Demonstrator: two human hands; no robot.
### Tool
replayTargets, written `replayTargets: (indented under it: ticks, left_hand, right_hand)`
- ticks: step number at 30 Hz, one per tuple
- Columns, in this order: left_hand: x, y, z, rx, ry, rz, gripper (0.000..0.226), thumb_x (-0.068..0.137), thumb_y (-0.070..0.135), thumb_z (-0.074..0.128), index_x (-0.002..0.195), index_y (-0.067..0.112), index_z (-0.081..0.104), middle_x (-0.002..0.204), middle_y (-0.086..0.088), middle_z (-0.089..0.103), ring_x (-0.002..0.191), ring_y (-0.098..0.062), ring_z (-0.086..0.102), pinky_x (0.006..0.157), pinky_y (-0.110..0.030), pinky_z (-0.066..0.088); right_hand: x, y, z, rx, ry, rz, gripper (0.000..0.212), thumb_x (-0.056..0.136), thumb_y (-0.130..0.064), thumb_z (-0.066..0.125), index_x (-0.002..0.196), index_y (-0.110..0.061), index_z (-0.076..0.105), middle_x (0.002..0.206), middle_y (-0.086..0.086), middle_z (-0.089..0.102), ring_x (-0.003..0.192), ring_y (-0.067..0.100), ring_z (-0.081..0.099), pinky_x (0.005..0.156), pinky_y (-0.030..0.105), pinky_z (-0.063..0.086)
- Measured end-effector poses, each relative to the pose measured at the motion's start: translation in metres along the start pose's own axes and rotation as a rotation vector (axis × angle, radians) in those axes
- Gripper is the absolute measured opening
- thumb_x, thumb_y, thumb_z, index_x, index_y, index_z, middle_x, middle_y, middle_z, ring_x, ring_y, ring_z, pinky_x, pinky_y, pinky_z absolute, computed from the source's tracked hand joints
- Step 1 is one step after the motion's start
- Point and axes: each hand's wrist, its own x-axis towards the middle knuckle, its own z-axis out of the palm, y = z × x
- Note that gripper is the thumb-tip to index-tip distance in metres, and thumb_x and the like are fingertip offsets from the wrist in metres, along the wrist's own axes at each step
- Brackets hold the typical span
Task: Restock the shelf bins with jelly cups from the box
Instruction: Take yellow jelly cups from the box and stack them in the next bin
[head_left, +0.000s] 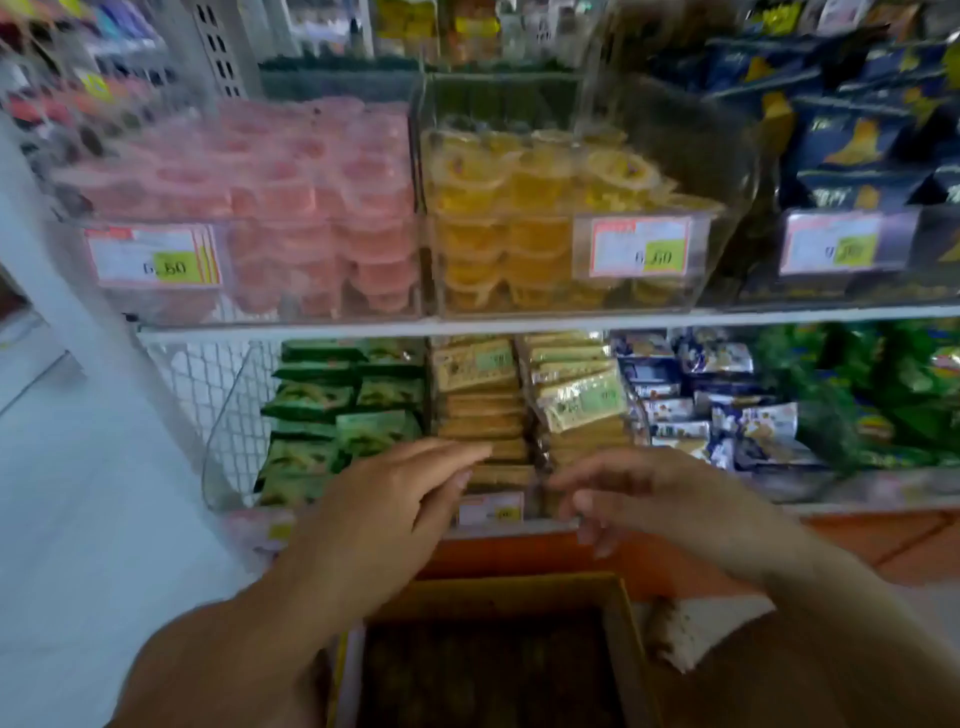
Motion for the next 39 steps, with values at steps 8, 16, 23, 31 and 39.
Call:
replayTargets:
  ticks: [8, 16, 23, 31, 39]
  left_hand:
    - [-0.104, -0.101, 0.191, -0.125, -0.648, -0.558, 0.039, 0.102, 0.029, 0.044, 0.14, 0.027, 0.049, 0.142, 0.001, 0.051, 0.125, -0.018, 0.051, 0.099, -0.029, 0.043]
    - [-0.158, -0.151, 0.285, -0.322, -0.823, -0.825, 0.043, 0.102, 0.026, 0.045, 0.144, 0.015, 0.043, 0.152, -0.007, 0.037, 0.136, -0.023, 0.039, 0.1, -0.018, 0.032]
    - [-0.171, -0.174, 0.303, -0.368, -0.84, -0.968, 0.041, 0.102, 0.033, 0.043, 0.14, 0.018, 0.049, 0.147, -0.008, 0.045, 0.134, -0.026, 0.041, 0.11, -0.031, 0.029]
    - [-0.181, -0.175, 0.311, -0.346, -0.935, -0.944, 0.049, 0.097, 0.02, 0.054, 0.144, 0.021, 0.041, 0.151, -0.007, 0.039, 0.137, -0.025, 0.037, 0.109, -0.03, 0.03]
    - [-0.189, -0.172, 0.316, -0.393, -0.838, -1.041, 0.062, 0.091, 0.019, 0.063, 0.146, 0.023, 0.036, 0.149, -0.007, 0.04, 0.137, -0.027, 0.038, 0.112, -0.034, 0.032]
  right_hand:
    - [0.045, 0.261, 0.098, 0.152, 0.104, 0.783, 0.017, 0.098, -0.011, 0.051, 0.109, -0.007, 0.064, 0.107, 0.013, 0.066, 0.098, 0.026, 0.062, 0.097, 0.045, 0.051]
    - [0.07, 0.37, 0.134, 0.354, 0.229, 1.004, 0.027, 0.1, -0.014, 0.048, 0.125, -0.009, 0.057, 0.119, 0.014, 0.061, 0.11, 0.036, 0.061, 0.098, 0.054, 0.048]
    - [0.108, 0.402, 0.156, 0.25, 0.065, 0.951, 0.032, 0.098, -0.002, 0.046, 0.127, -0.012, 0.056, 0.105, 0.012, 0.06, 0.087, 0.025, 0.06, 0.074, 0.036, 0.051]
    - [0.106, 0.423, 0.128, -0.812, 0.284, 0.698, 0.047, 0.086, -0.026, 0.065, 0.128, -0.012, 0.053, 0.139, 0.025, 0.035, 0.126, 0.043, 0.035, 0.108, 0.044, 0.027]
    - [0.109, 0.469, 0.114, -0.643, -0.001, 0.729, 0.083, 0.081, -0.037, 0.072, 0.149, -0.023, 0.027, 0.156, 0.012, 0.012, 0.141, 0.028, 0.013, 0.11, 0.03, 0.018]
